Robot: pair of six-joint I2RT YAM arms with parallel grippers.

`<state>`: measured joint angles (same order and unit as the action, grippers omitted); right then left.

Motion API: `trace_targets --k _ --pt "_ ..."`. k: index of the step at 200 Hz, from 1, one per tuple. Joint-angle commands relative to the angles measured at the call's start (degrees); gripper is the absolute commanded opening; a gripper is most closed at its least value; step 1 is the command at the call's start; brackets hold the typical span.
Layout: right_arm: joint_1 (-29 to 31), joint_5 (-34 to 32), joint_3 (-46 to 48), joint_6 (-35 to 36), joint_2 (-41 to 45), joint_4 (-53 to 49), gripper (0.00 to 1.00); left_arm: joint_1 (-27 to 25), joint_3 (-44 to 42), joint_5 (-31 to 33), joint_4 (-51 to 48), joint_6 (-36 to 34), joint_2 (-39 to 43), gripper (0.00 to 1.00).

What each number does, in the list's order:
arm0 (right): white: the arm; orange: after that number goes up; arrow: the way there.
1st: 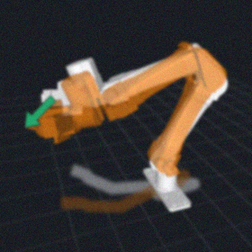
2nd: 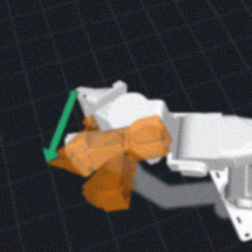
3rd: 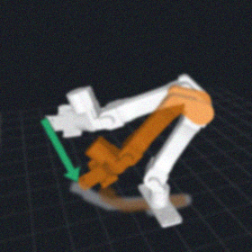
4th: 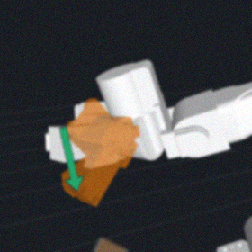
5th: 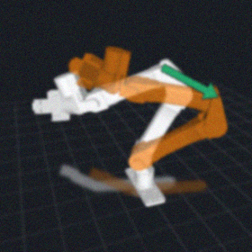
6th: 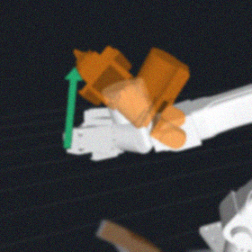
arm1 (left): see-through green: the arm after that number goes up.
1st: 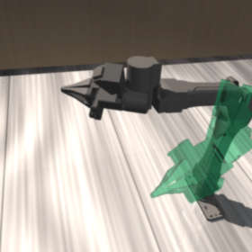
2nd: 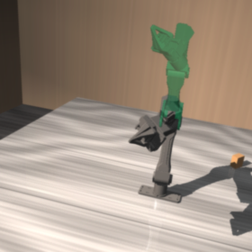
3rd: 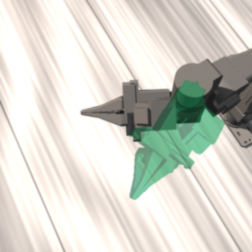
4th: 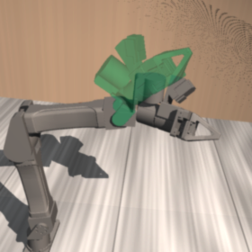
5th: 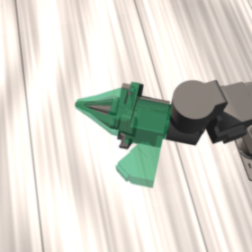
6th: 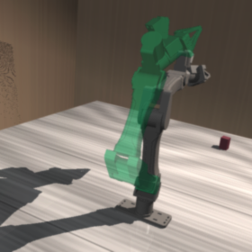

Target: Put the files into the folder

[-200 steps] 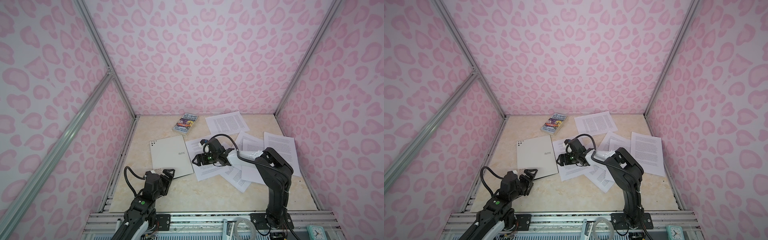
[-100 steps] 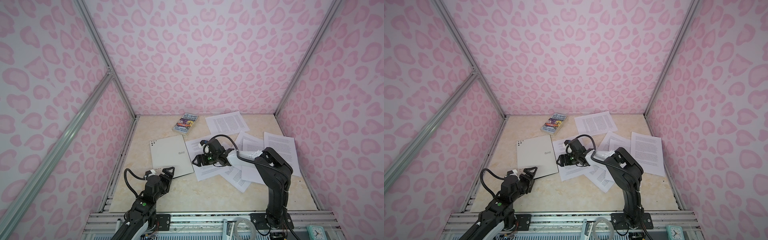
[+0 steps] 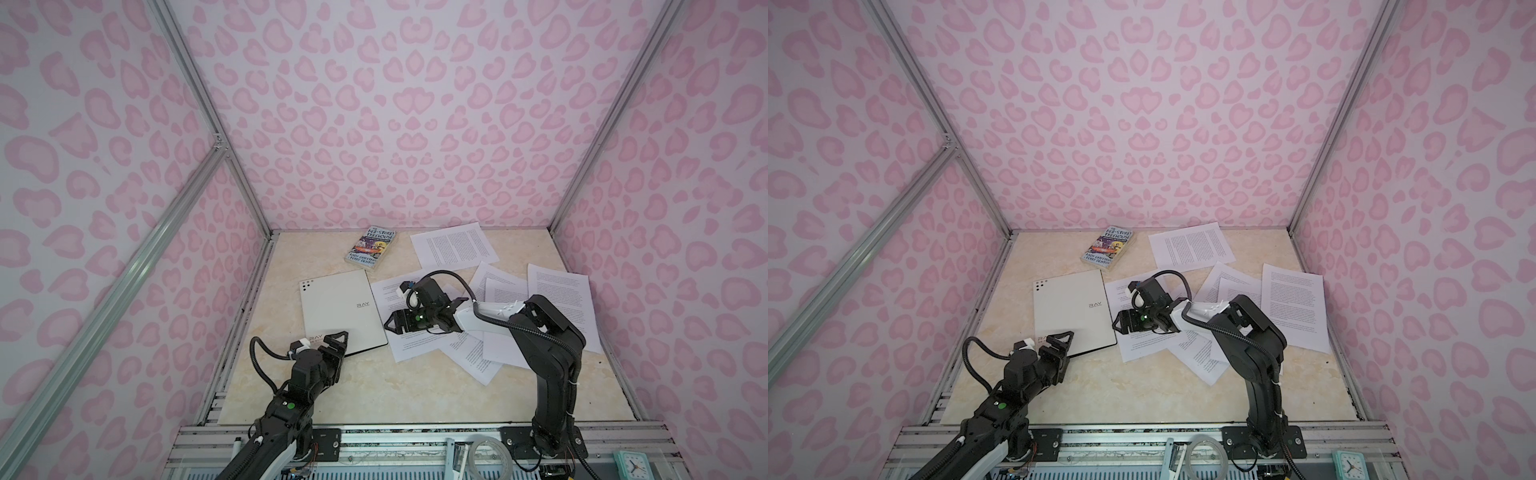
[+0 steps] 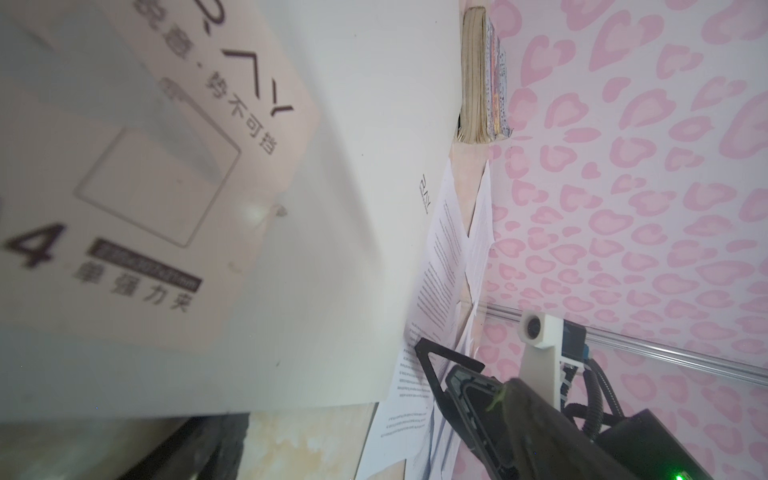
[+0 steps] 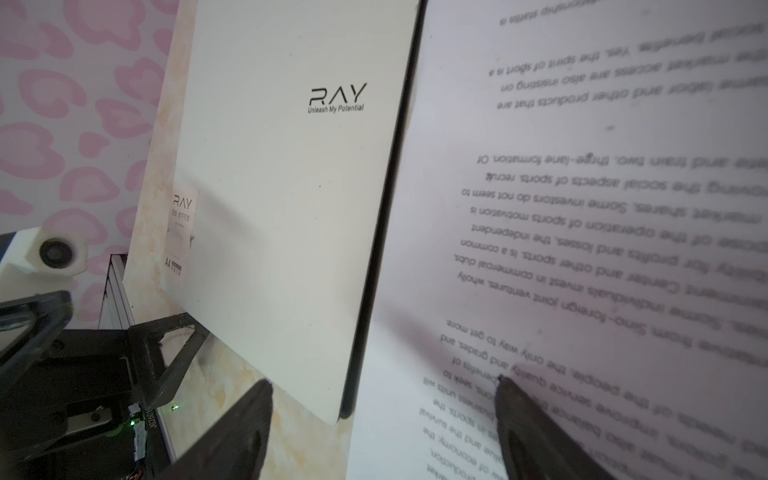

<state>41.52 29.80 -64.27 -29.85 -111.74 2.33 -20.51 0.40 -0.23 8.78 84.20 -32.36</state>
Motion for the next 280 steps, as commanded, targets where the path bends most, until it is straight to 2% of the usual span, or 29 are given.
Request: trace_targets --k 1,36,117,202,243,280 --pt "0.09 0.52 0.29 -0.04 -0.33 1.45 0.84 -0.09 -3.33 1.40 6.71 -0.05 -2.33 0.96" --pt "0.09 0.70 0.20 0.36 -0.19 1.28 0.84 -0.22 -1.61 1.12 8.65 -1.86 -5.43 0.96" --pt "1.63 3.13 -4.44 0.90 -1.35 -0.77 0.84 -0.33 -0.40 1.81 5.64 -3.26 -0.25 0.96" --pt "2.42 6.94 -8.23 -5.97 -6.83 3.92 0.84 -0.36 -0.42 1.63 5.29 -3.56 0.63 0.96" --pt "2.78 8.88 -9.13 -9.53 -9.31 7.50 0.79 -0.33 -0.67 1.72 5.37 -3.56 0.80 0.96" --pt "2.70 9.84 -9.16 -12.37 -10.66 10.91 0.70 -0.32 -0.63 1.68 5.20 -3.70 0.70 0.96"
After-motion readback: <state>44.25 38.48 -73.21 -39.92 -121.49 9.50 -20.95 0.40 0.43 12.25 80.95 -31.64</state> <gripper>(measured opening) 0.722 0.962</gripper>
